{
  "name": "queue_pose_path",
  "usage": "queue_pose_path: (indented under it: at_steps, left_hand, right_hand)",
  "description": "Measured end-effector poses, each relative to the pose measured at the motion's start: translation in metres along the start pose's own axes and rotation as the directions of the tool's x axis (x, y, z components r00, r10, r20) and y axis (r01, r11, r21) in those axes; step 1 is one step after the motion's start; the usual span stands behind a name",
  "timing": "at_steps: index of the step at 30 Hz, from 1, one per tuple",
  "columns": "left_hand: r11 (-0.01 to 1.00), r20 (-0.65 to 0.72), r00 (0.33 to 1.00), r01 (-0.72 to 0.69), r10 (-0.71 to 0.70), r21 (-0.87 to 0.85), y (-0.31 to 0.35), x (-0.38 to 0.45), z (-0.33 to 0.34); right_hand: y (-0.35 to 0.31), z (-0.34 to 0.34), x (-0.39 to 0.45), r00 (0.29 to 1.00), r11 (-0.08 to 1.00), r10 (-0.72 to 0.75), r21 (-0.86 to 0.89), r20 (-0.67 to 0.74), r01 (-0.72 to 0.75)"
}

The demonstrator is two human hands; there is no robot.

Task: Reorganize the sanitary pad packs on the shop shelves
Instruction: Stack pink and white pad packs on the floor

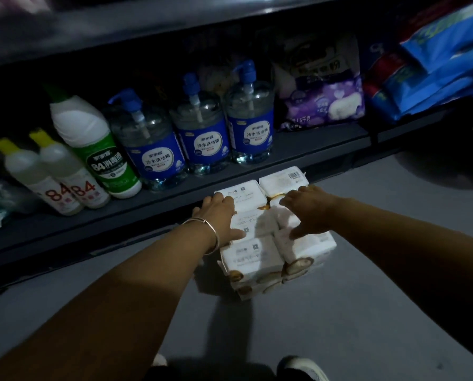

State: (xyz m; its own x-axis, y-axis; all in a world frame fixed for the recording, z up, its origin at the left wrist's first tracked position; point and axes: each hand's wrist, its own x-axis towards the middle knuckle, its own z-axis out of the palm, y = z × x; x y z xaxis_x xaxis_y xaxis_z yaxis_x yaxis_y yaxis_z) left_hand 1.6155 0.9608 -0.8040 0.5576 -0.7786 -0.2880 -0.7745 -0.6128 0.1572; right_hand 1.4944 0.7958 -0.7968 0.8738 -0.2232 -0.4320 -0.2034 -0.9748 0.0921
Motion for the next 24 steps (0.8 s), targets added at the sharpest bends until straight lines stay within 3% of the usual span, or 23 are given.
queue_pose_path:
  at_steps: [7,15,24]
  left_hand:
    - [0.992,-0.133,0.987,-0.099,0.088,-0.081,-0.023,-0.013,-0.1]
    - [0.976,-0.38,0.917,-0.18,0.123,-0.119,-0.087,-0.035,-0.231]
    - [0.966,-0.543,0.829,-0.231,0.134,-0.115,-0.183,-0.069,-0.319]
  right_hand:
    - [-0.009,-0.093,0.002,0.966,0.948,0.023,0.312,-0.258,0.06]
    - [-0.055,-0.228,0.01,0.843,0.943,0.075,0.312,-0.533,0.113]
    - [-0.144,-0.333,0.031,0.735,0.897,0.137,0.398,-0.664,0.192]
